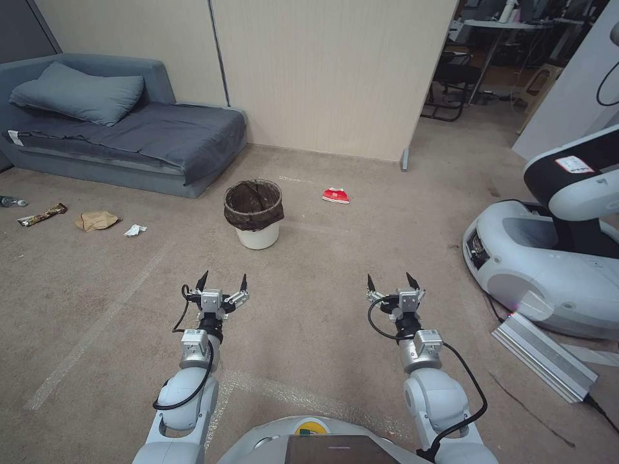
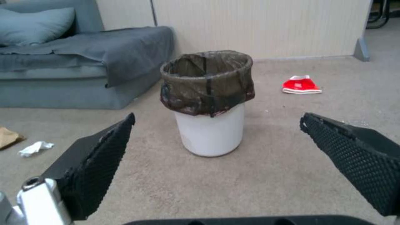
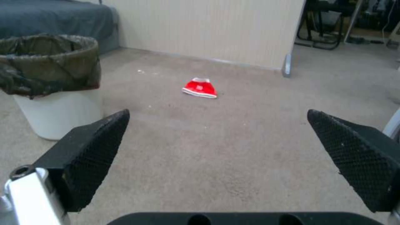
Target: Pick up the trash bin, then pick up the garbage from the floor and place it into the trash bin.
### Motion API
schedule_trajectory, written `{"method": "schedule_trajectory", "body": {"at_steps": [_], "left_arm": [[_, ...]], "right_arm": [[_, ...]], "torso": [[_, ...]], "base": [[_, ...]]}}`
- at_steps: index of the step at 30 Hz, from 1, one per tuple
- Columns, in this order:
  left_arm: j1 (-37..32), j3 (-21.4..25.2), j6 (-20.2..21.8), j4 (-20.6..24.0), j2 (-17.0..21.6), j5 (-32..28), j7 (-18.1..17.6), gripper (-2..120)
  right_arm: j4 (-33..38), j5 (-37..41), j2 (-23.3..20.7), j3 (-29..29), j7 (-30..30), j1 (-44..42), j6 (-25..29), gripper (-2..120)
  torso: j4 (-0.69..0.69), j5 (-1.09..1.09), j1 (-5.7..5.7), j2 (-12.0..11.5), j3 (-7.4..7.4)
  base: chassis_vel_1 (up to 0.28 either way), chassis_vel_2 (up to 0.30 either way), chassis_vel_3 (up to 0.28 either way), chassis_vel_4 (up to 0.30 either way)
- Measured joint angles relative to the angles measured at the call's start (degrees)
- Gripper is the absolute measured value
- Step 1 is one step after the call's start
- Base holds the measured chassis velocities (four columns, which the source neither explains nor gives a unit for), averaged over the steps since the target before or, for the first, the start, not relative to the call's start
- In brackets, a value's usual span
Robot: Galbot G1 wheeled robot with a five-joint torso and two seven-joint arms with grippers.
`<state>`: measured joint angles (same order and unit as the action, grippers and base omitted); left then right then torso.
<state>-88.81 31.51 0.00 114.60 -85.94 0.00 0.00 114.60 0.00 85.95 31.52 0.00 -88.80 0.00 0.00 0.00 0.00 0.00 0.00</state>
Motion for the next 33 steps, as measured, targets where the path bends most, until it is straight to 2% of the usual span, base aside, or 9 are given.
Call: {"method": "schedule_trajectory", "body": {"at_steps": [17, 19, 22, 23, 26, 28, 31, 32, 33], "left_arm": [[-0.1, 0.0, 0.2, 0.1, 0.0, 0.0, 0.0, 100], [-0.5, 0.6, 1.7, 1.3, 0.1, -0.4, -0.2, 100], [-1.9, 2.3, 6.5, 4.9, 0.5, -1.9, -0.9, 100], [-1.9, 2.3, 6.5, 4.9, 0.5, -1.9, -0.9, 100], [-3.7, 4.4, 12.8, 9.6, 1.1, -3.7, -1.9, 100], [-4.1, 4.9, 14.1, 10.5, 1.2, -4.1, -2.1, 100], [-6.0, 7.2, 20.7, 15.5, 1.8, -6.0, -3.1, 100], [-6.0, 7.2, 20.7, 15.5, 1.8, -6.0, -3.1, 100], [-6.7, 8.0, 23.0, 17.2, 2.0, -6.7, -3.5, 100]], "right_arm": [[0.0, 0.1, 0.0, 0.0, 0.0, 0.0, -0.1, 100], [0.4, 0.3, 0.0, 0.1, 0.2, -0.2, -0.4, 100], [1.6, 0.9, -0.1, 0.4, 0.9, -0.6, -1.4, 100], [1.6, 0.9, -0.1, 0.4, 0.9, -0.6, -1.4, 100], [2.9, 1.7, -0.1, 0.8, 1.6, -1.2, -2.7, 100], [3.8, 2.1, -0.2, 1.0, 2.0, -1.6, -3.3, 100], [11.2, 6.0, -0.8, 3.2, 6.0, -4.8, -9.7, 100], [11.2, 6.0, -0.8, 3.2, 6.0, -4.8, -9.7, 100], [14.0, 7.4, -1.0, 4.1, 7.6, -6.0, -12.2, 100]], "torso": [[0.0, 0.0, 0.0, 0.0, 0.0], [-0.01, -0.01, 0.0, 0.0, 0.0], [0.01, -0.02, 0.0, 0.0, 0.0], [0.01, -0.02, 0.0, 0.0, 0.0], [0.01, 0.01, 0.0, 0.0, 0.0], [0.02, 0.02, 0.0, 0.0, 0.0], [-0.01, 0.0, 0.0, 0.0, 0.0], [-0.01, 0.0, 0.0, 0.0, 0.0], [-0.02, 0.0, 0.0, 0.0, 0.0]], "base": [[0.0, 0.0, 0.0, 0.0], [0.0, 0.0, 0.0, 0.0], [0.0, 0.0, 0.0, 0.0], [0.0, 0.0, 0.0, 0.0], [0.0, 0.0, 0.0, 0.0], [0.0, 0.0, 0.0, 0.0], [0.0, 0.0, 0.0, 0.0], [0.0, 0.0, 0.0, 0.0], [0.0, 0.0, 0.0, 0.0]]}}
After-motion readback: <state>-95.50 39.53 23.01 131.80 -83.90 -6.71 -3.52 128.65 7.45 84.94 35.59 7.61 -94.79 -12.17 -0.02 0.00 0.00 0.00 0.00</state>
